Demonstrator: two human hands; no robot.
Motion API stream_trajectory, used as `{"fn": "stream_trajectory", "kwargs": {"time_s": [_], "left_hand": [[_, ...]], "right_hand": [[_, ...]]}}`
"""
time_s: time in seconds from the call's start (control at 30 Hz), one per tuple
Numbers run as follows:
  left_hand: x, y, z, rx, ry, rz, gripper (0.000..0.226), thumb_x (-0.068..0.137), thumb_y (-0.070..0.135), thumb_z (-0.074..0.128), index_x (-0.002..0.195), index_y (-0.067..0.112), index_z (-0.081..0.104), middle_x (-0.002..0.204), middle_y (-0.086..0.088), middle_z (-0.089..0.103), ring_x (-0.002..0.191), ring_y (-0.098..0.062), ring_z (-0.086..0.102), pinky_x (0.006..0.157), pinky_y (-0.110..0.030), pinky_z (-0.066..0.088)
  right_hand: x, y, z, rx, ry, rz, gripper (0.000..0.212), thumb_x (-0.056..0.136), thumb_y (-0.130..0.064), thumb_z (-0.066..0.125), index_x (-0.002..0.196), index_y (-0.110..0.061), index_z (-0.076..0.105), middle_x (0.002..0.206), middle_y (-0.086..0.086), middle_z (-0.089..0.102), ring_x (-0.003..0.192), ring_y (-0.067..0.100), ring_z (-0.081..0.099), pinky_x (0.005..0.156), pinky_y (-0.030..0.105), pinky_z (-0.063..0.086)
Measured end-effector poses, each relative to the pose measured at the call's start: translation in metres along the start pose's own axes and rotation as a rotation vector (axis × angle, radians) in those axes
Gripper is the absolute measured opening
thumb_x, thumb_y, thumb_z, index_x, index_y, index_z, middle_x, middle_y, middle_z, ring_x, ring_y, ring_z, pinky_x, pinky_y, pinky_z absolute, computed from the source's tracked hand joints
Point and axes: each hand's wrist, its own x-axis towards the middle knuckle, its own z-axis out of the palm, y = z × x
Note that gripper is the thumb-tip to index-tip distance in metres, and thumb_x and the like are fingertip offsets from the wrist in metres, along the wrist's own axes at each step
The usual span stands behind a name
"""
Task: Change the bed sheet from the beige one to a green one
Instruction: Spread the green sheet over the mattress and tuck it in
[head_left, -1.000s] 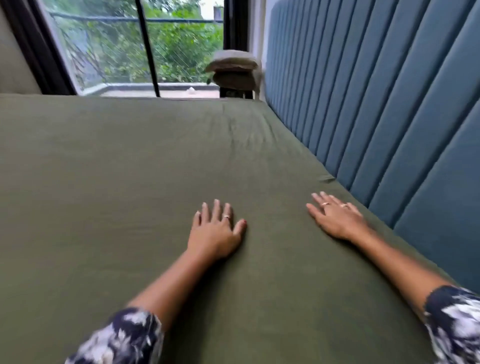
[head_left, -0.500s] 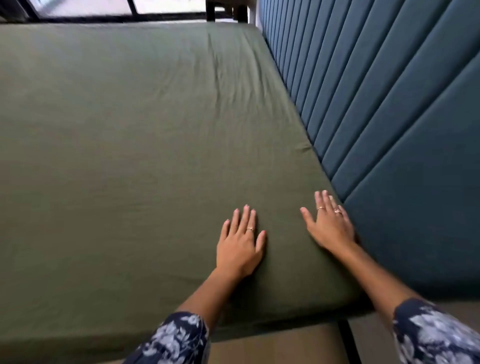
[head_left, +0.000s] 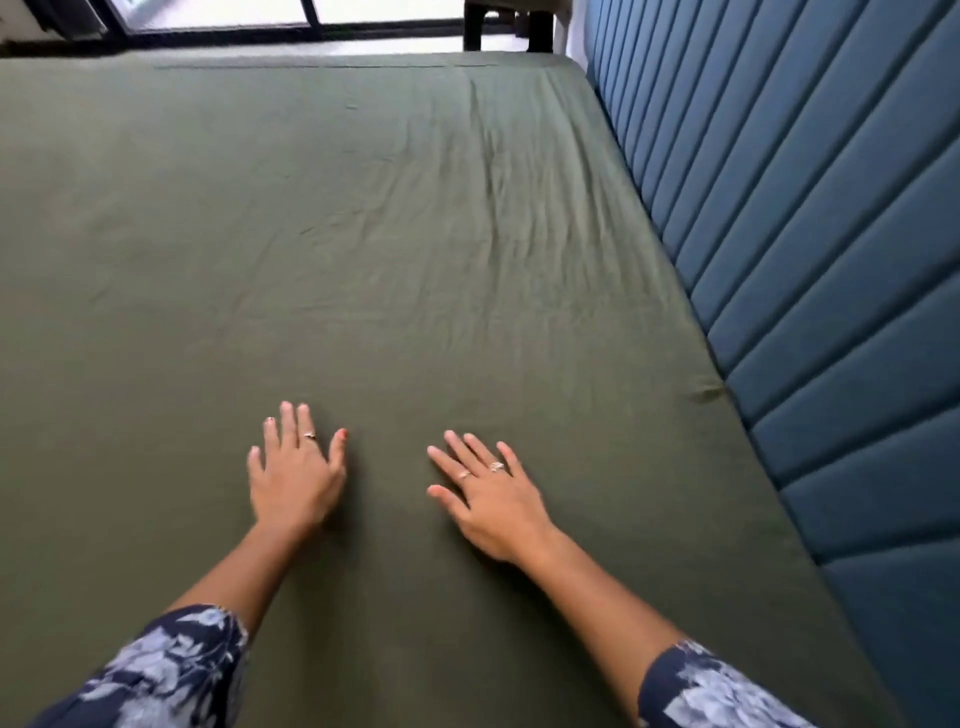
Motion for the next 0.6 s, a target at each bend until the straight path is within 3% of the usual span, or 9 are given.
{"fn": "stream_trajectory", "kwargs": {"time_s": [0.07, 0.13, 0.23, 0.3, 0.43, 0.53, 0.6], "left_hand": [[0.014, 0.031, 0.022, -0.01, -0.011, 0.114, 0.062, 0.097, 0.057, 0.024, 0.152, 0.035, 0.005, 0.16, 0.003, -0.008, 0.148, -0.027, -0.006, 0.117, -0.048, -0.002], [0.015, 0.076, 0.043, 0.003, 0.006, 0.366, 0.059, 0.094, 0.06, 0.021, 0.149, 0.043, 0.011, 0.159, 0.007, -0.002, 0.148, -0.028, 0.0, 0.116, -0.048, -0.004], [-0.005, 0.145, 0.058, 0.078, -0.071, 0.83, 0.059, 0.095, 0.062, 0.017, 0.146, 0.037, 0.033, 0.156, 0.003, 0.024, 0.144, -0.027, 0.024, 0.115, -0.055, 0.02], [-0.009, 0.174, 0.056, 0.084, -0.162, 1.006, 0.063, 0.095, 0.06, 0.005, 0.145, 0.035, 0.034, 0.155, 0.003, 0.03, 0.143, -0.022, 0.027, 0.112, -0.054, 0.02], [0.039, 0.179, 0.032, -0.022, -0.121, 0.833, 0.062, 0.097, 0.057, 0.006, 0.144, 0.033, 0.039, 0.153, 0.005, 0.034, 0.14, -0.018, 0.033, 0.111, -0.048, 0.031], [0.106, 0.144, 0.015, -0.01, -0.029, 0.597, 0.071, 0.087, 0.06, 0.003, 0.151, 0.033, 0.018, 0.16, 0.008, 0.008, 0.148, -0.016, 0.006, 0.118, -0.043, 0.009], [0.15, 0.117, 0.003, 0.052, 0.041, 0.426, 0.065, 0.094, 0.057, 0.012, 0.152, 0.029, 0.014, 0.16, 0.006, 0.005, 0.148, -0.017, 0.002, 0.118, -0.042, 0.005]], "right_hand": [[0.01, 0.043, -0.003, -0.048, 0.166, 0.15, 0.067, 0.09, -0.066, 0.002, 0.143, -0.042, 0.036, 0.155, -0.009, 0.026, 0.143, 0.013, 0.027, 0.115, 0.041, 0.017], [0.013, 0.101, -0.018, -0.079, 0.31, 0.423, 0.056, 0.095, -0.058, 0.014, 0.141, -0.04, 0.041, 0.152, -0.004, 0.036, 0.138, 0.018, 0.037, 0.111, 0.046, 0.027], [-0.007, 0.181, -0.05, -0.081, 0.261, 0.716, 0.054, 0.099, -0.049, 0.026, 0.15, -0.034, 0.02, 0.16, -0.001, 0.015, 0.146, 0.018, 0.016, 0.116, 0.043, 0.013], [-0.016, 0.203, -0.067, -0.041, 0.216, 0.778, 0.059, 0.099, -0.047, 0.028, 0.153, -0.025, 0.016, 0.161, 0.004, 0.01, 0.147, 0.02, 0.011, 0.119, 0.042, 0.012], [0.022, 0.188, -0.075, -0.107, 0.279, 0.688, 0.062, 0.099, -0.047, 0.033, 0.152, -0.016, 0.021, 0.16, 0.005, 0.012, 0.147, 0.019, 0.013, 0.118, 0.041, 0.012], [0.089, 0.15, -0.078, -0.119, 0.291, 0.477, 0.073, 0.092, -0.06, 0.018, 0.151, -0.018, 0.024, 0.16, 0.003, 0.015, 0.147, 0.017, 0.015, 0.117, 0.042, 0.011], [0.142, 0.119, -0.075, -0.098, 0.229, 0.289, 0.082, 0.082, -0.064, 0.001, 0.152, -0.025, 0.018, 0.16, -0.003, 0.009, 0.147, 0.013, 0.008, 0.118, 0.039, 0.005]]}}
